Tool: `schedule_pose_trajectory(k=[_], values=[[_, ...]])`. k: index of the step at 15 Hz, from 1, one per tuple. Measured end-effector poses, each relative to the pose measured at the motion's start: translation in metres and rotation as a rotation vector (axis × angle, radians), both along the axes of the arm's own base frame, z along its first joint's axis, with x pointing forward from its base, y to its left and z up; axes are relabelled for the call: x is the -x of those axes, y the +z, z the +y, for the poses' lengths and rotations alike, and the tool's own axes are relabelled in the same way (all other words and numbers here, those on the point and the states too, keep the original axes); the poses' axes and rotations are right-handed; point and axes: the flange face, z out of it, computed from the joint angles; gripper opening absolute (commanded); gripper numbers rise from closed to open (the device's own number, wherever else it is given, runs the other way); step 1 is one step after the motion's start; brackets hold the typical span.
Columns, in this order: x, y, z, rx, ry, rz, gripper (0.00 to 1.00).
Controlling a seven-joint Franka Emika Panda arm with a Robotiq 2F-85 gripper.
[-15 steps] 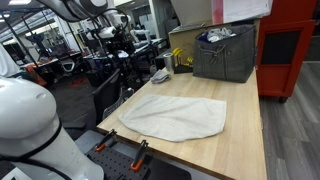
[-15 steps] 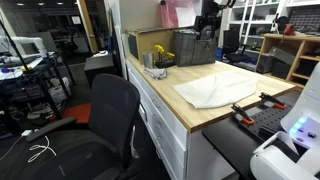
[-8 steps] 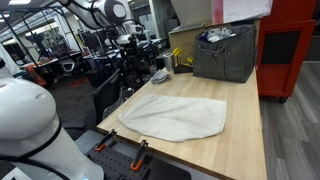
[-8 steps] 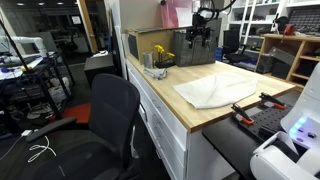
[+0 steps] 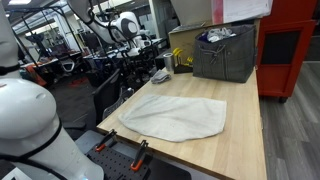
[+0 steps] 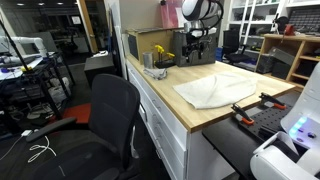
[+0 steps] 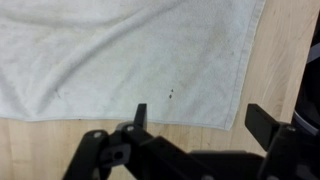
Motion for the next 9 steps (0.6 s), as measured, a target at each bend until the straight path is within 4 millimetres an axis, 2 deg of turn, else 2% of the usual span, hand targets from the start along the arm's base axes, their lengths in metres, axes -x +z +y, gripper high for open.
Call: schedule_pose_trajectory(k=[6,9], values=[[-0.004,-0.004,0.001,0.002,-0.004,0.003,1.0],[-0.003,-0.017,-0.004,0.011,-0.052,0.023,1.0]])
